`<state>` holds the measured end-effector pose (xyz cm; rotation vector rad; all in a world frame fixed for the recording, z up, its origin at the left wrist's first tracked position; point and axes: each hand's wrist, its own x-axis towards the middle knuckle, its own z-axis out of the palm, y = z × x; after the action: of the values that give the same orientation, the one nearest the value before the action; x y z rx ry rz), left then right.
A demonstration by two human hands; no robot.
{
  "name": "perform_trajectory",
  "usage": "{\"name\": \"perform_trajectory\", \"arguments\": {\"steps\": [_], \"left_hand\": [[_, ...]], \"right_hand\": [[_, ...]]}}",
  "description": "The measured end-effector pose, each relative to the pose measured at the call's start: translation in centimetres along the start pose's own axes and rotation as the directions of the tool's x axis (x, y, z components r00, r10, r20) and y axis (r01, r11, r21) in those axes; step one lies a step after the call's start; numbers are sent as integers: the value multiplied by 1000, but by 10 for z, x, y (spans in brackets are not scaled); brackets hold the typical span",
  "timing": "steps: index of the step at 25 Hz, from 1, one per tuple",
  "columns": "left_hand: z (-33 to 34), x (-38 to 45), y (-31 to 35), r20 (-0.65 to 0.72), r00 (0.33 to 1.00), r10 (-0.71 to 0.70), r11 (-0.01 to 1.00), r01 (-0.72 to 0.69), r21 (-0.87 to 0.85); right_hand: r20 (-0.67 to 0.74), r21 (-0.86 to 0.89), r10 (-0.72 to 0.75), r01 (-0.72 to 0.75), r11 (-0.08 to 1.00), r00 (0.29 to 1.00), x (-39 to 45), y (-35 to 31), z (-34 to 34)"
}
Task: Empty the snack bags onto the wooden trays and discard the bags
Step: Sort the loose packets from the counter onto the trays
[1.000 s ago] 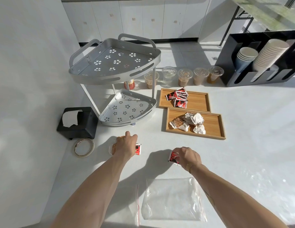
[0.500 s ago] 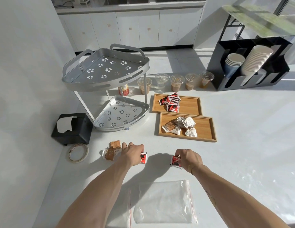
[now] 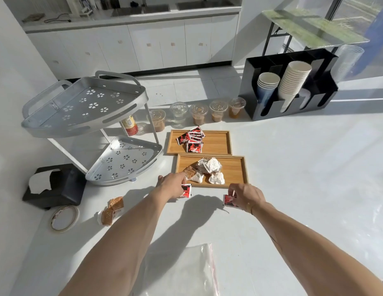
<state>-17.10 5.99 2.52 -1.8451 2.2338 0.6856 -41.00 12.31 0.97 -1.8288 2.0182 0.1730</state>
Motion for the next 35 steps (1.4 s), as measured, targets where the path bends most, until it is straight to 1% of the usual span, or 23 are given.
{"name": "perform_trajectory", "arguments": {"steps": [5, 9, 14, 17, 21, 28, 31, 35], "left_hand": [[-30, 37, 39, 15, 1000, -5, 1000, 5, -15], [-50, 75, 61, 26, 1000, -5, 996, 7, -88], [-68, 124, 82, -12, 1000, -4, 998, 3, -57], [-75, 154, 93, -6, 1000, 12, 1000, -12, -25], [-75, 186, 102, 16, 1000, -4, 1000, 4, 4], [-62, 234, 101, 60, 998, -25, 999, 22, 49], [-54, 246, 97, 7, 1000, -22, 998, 21, 58], [-41, 254, 93, -118, 993, -2, 994, 14, 106]], "right_hand": [[-19, 5, -36, 36, 999, 999, 37, 28, -37], [-33, 5, -55, 55, 998, 998, 79, 42, -68], [-60, 41, -80, 82, 996, 995, 138, 45, -99], [-78, 55, -95, 100, 993, 992, 175, 42, -106], [-59, 25, -127, 129, 991, 990, 210, 37, -102], [-23, 92, -142, 144, 985, 990, 253, 28, -84], [-42, 83, -164, 167, 983, 986, 263, 30, -81], [-111, 12, -193, 196, 981, 975, 273, 28, -76]]}}
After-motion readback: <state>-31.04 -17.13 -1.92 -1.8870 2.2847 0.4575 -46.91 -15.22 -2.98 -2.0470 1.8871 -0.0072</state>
